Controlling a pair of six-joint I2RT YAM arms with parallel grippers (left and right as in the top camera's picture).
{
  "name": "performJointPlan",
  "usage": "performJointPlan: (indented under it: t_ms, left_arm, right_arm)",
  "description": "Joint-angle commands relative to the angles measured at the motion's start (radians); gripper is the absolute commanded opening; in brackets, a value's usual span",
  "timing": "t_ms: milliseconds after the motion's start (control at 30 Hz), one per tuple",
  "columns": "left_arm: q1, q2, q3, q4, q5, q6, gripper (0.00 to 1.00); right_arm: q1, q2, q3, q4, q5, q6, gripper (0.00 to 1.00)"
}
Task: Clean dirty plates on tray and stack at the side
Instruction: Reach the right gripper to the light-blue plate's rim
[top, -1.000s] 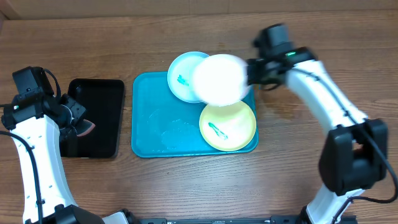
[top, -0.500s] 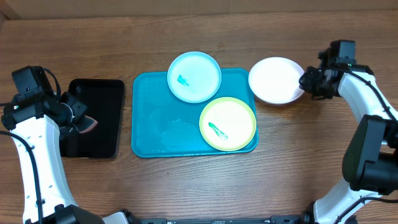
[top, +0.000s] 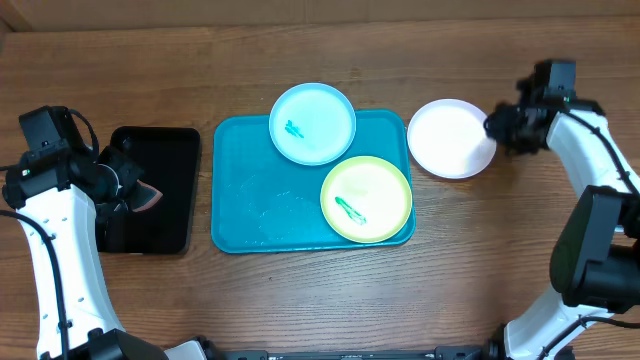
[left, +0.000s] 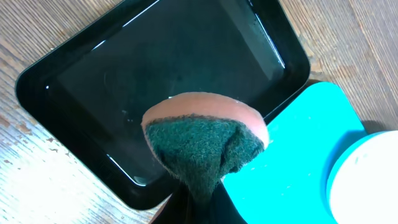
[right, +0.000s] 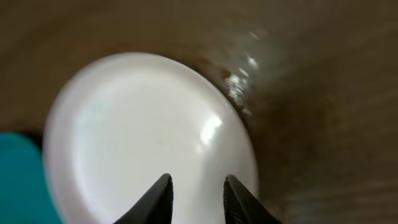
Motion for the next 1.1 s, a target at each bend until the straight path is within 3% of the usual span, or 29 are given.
performJointPlan:
  t_ms: [0, 133, 333, 400, 467, 633, 967, 1067]
  left_arm:
    - [0.001, -0.002, 0.008, 0.005, 0.015, 0.005, 0.04]
    - [0.001, -0.002, 0.008, 0.005, 0.030, 0.005, 0.04]
    - [0.001, -0.002, 0.008, 0.005, 0.030, 0.006, 0.04]
    - [0.001, -0.002, 0.008, 0.005, 0.030, 0.013, 0.04]
    - [0.001, -0.002, 0.008, 0.005, 0.030, 0.013, 0.04]
    - [0.001, -0.002, 0.008, 0.009, 0.029, 0.021, 0.04]
    - [0.001, -0.002, 0.008, 0.012, 0.029, 0.031, 0.04]
    - [0.001, -0.002, 0.008, 0.012, 0.029, 0.032, 0.04]
  right_arm:
    - [0.066, -0.040, 0.108, 0.024, -0.224, 0.001, 0.32]
    - [0.185, -0.040, 0.113, 0.095, -0.245, 0.019, 0.41]
    - [0.407, 0.014, 0.106, 0.153, 0.158, 0.009, 0.47]
    - [0.461, 0.059, 0.108, 0.172, 0.168, -0.040, 0.63]
    - [0.490, 0.108, 0.127, 0.179, 0.153, -0.042, 0.69]
    - [0.513, 0.205, 0.228, 0.183, 0.045, -0.043, 0.68]
    - [0.542, 0.288, 0.234, 0.341, 0.117, -0.169, 0.67]
    - [0.555, 0.324, 0.234, 0.372, 0.116, -0.173, 0.62]
